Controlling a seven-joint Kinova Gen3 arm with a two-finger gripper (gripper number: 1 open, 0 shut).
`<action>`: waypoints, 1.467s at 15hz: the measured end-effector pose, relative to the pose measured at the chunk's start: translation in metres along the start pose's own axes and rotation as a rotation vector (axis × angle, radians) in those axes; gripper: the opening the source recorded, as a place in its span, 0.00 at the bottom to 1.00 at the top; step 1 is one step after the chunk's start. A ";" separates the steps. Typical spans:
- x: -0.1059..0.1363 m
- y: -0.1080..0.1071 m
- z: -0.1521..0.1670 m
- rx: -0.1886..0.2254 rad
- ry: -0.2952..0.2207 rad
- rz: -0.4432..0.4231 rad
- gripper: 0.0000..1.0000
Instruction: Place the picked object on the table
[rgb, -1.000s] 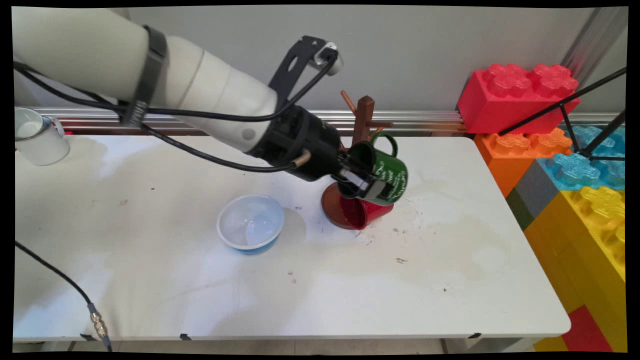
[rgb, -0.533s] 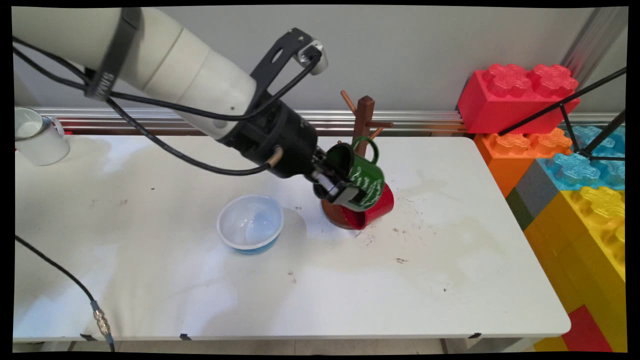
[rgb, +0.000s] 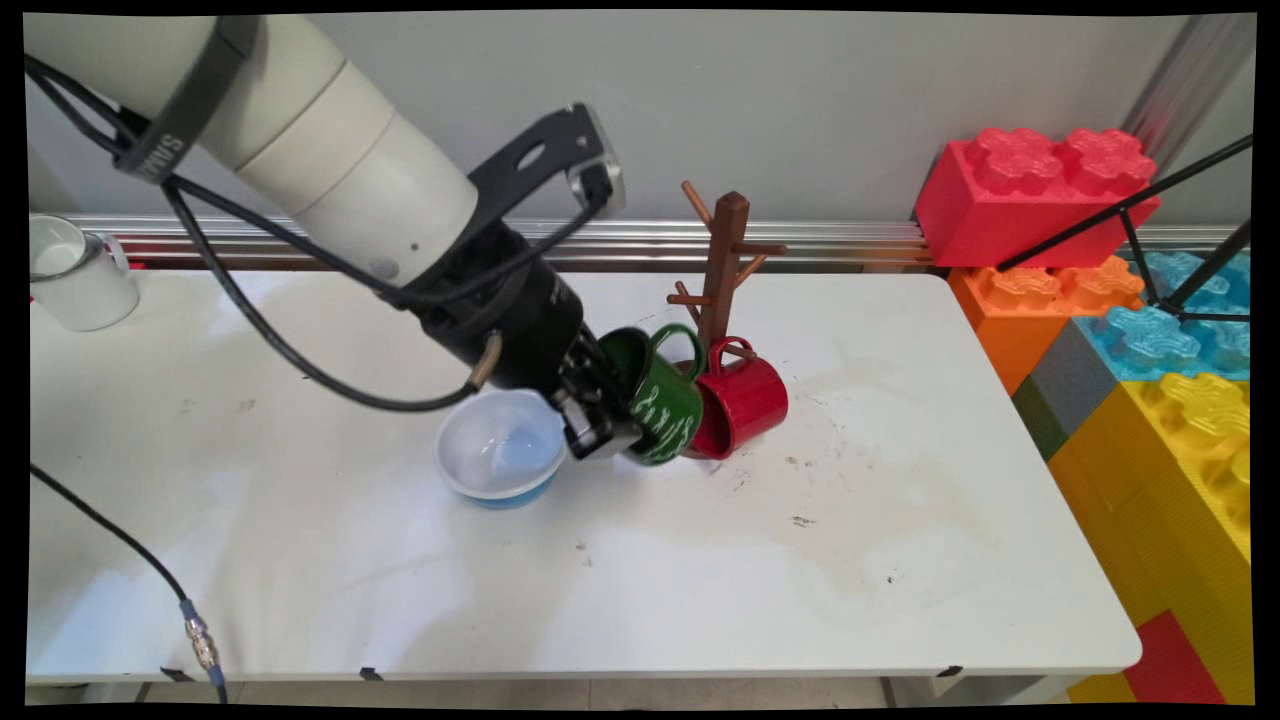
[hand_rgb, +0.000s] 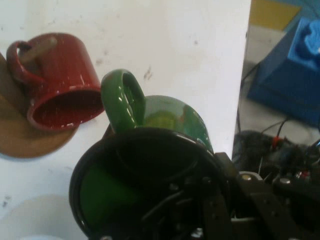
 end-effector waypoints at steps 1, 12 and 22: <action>0.000 0.001 0.001 0.002 -0.012 0.010 0.00; -0.014 0.006 0.043 0.061 -0.191 0.116 0.00; -0.027 0.006 0.105 0.077 -0.307 0.150 0.00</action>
